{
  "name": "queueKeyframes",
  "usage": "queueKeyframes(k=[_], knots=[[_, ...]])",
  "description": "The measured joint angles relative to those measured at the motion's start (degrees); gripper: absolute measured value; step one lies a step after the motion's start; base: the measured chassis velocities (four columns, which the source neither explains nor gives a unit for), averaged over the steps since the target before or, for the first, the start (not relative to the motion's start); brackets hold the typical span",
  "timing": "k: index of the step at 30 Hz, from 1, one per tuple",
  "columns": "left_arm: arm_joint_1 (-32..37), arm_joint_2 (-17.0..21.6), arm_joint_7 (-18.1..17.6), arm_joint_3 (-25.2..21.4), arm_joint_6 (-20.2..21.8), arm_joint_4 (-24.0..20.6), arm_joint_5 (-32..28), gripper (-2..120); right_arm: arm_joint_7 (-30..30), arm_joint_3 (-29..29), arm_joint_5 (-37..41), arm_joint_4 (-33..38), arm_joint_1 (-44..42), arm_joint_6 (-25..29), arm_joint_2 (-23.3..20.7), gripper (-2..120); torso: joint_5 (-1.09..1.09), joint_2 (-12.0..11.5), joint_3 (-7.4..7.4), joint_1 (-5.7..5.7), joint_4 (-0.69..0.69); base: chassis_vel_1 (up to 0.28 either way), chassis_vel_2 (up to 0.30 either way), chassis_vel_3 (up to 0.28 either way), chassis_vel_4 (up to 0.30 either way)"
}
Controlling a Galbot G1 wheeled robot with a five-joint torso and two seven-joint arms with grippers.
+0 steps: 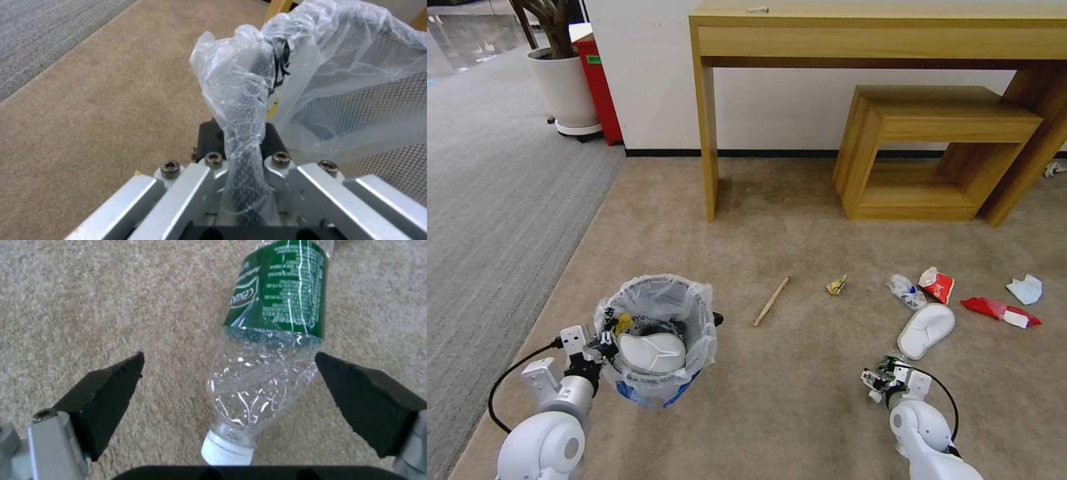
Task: Pick up the trash bin and place the garbage on the floor into it.
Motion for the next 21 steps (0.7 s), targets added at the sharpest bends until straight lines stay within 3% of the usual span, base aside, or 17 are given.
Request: queueKeyframes(k=[21], knots=[[0.3,0.1,-0.1,-0.3,-0.1,0.0,-0.1,3,-0.3,0.2,-1.3,-4.4,3.2,0.6,0.7,97,0.0,0.0,0.0,0.0,0.01,0.0,0.0,0.0,0.0]])
